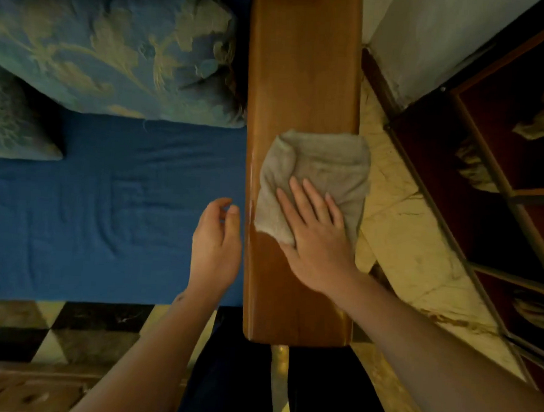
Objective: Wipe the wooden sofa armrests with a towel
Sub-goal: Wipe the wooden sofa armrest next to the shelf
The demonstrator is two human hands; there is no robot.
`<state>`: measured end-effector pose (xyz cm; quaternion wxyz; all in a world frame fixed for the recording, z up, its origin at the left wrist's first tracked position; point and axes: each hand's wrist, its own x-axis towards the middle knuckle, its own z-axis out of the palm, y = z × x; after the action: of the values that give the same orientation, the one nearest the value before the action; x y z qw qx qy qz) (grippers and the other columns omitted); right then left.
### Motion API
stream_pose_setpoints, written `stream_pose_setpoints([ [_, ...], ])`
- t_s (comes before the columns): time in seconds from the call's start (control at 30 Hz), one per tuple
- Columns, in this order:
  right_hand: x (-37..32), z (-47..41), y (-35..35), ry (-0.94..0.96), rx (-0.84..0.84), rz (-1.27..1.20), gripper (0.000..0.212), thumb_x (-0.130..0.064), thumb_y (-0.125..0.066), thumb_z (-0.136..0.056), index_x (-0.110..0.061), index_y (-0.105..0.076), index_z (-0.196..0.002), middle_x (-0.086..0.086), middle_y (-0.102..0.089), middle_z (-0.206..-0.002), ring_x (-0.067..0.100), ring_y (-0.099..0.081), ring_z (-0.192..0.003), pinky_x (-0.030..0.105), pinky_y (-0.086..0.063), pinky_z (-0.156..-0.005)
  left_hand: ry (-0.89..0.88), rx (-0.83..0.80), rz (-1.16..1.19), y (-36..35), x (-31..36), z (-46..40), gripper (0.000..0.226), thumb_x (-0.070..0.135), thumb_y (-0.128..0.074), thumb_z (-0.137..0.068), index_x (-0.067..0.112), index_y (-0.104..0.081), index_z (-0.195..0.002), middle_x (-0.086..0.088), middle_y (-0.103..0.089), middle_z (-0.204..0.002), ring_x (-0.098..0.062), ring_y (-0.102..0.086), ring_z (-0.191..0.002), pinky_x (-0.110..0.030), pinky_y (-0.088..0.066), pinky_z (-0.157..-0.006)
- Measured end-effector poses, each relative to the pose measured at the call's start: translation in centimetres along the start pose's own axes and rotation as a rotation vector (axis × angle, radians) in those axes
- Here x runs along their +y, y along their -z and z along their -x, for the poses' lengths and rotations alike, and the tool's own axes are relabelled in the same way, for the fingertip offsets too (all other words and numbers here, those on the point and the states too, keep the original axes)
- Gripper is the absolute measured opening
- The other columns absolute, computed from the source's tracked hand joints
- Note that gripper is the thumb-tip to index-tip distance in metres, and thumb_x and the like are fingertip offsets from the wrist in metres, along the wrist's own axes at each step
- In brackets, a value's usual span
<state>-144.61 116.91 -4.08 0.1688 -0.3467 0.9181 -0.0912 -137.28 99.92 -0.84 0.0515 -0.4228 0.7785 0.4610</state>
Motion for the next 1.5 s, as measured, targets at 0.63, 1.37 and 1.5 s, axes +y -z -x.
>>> stream_pose_setpoints([
  [0.63, -3.8, 9.3, -4.0, -0.041, 0.01, -0.045, 0.073, -0.05, -0.043, -0.101, -0.031, -0.017, -0.166, -0.007, -0.012, -0.175, 0.016, -0.01, -0.161, 0.042, -0.001, -0.129, -0.276, -0.102, -0.196, -0.7, 3.1, -3.4, 0.024, 0.01, -0.046, -0.102, 0.014, -0.066, -0.115, -0.002, -0.06, -0.108, -0.002, -0.054, -0.083, -0.004, -0.04, -0.07],
  [1.37, 9.6, -31.2, 10.4, -0.129, 0.181, 0.018, 0.069, -0.042, -0.047, -0.101, -0.029, -0.021, -0.165, -0.001, -0.017, -0.174, 0.021, -0.014, -0.16, 0.043, -0.005, -0.127, -0.223, -0.284, -0.522, -2.4, 13.6, -18.4, 0.103, 0.048, -0.076, -0.082, 0.055, 0.002, -0.148, -0.007, -0.039, -0.135, -0.03, -0.056, -0.111, -0.053, -0.053, -0.091],
  [1.5, 11.1, -33.4, 11.4, -0.118, 0.14, 0.005, 0.067, -0.044, -0.044, -0.104, -0.03, -0.019, -0.165, -0.003, -0.016, -0.174, 0.02, -0.011, -0.16, 0.042, -0.003, -0.126, -0.24, -0.295, -0.609, -2.7, 14.1, -19.1, 0.105, 0.052, -0.076, -0.081, 0.052, 0.002, -0.152, -0.006, -0.04, -0.132, -0.03, -0.054, -0.115, -0.054, -0.052, -0.094],
])
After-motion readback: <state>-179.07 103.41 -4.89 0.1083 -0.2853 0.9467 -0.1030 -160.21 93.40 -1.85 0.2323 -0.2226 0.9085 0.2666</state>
